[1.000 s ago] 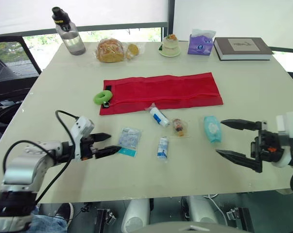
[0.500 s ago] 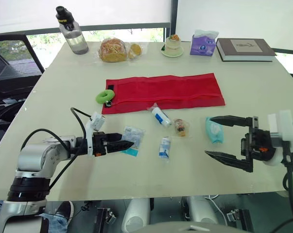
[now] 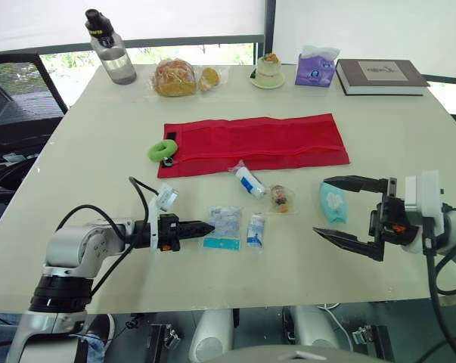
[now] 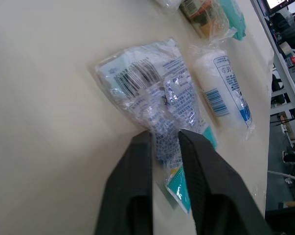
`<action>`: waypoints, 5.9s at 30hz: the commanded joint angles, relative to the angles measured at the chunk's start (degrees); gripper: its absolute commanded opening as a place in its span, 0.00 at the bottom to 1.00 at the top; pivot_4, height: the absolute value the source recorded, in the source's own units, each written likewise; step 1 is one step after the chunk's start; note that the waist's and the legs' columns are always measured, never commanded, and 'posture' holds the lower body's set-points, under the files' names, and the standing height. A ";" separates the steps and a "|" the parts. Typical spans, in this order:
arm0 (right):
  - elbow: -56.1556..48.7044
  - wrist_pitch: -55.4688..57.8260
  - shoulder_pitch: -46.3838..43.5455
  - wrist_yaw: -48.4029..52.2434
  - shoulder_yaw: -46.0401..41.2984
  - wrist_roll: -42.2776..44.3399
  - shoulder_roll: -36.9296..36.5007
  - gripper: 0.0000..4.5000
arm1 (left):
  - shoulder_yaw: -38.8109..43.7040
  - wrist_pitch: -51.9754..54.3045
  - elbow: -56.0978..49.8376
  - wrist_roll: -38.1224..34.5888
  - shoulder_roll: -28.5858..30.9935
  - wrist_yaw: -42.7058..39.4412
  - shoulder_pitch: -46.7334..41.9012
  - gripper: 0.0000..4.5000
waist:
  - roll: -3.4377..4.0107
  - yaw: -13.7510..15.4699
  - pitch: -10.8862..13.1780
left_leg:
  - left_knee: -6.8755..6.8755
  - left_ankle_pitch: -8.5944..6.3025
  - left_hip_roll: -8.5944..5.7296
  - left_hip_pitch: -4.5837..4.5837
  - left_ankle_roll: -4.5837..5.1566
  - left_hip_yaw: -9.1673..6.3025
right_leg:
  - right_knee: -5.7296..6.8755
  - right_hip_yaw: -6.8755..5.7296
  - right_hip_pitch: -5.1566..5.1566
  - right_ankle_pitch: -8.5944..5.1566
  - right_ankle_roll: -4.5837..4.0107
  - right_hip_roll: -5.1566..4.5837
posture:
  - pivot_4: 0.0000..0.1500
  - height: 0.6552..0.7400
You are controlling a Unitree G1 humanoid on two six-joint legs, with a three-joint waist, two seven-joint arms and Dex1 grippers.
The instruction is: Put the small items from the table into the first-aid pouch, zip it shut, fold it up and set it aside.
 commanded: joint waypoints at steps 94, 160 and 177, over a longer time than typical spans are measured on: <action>8.80 23.22 -17.56 -63.61 11.52 48.44 24.49 0.00 | 0.62 -22.46 4.90 10.92 -1.61 23.69 -18.77 0.98 | -0.11 -1.45 0.11 | 0.14 0.02 -0.14 -0.84 0.00 -0.88 | 0.05 -0.73 -0.38 0.17 0.17 0.27 | 1.00 0.92; 7.80 20.29 -15.73 -61.59 12.28 42.02 25.43 0.00 | -16.27 -63.84 27.47 47.94 -8.31 8.20 -25.82 0.01 | -0.12 -1.43 0.10 | 0.25 0.03 -0.14 -0.90 0.02 -0.92 | 0.31 -0.75 -0.46 0.20 0.20 0.29 | 1.00 0.92; 21.74 26.14 -24.92 -64.28 16.89 43.72 29.92 0.00 | -14.62 -61.41 23.28 43.28 -10.75 4.01 -23.59 0.01 | -0.11 -1.58 0.10 | 0.54 0.03 -0.13 -0.83 0.02 -0.92 | 0.68 -0.71 -0.47 0.19 0.19 0.31 | 1.00 0.92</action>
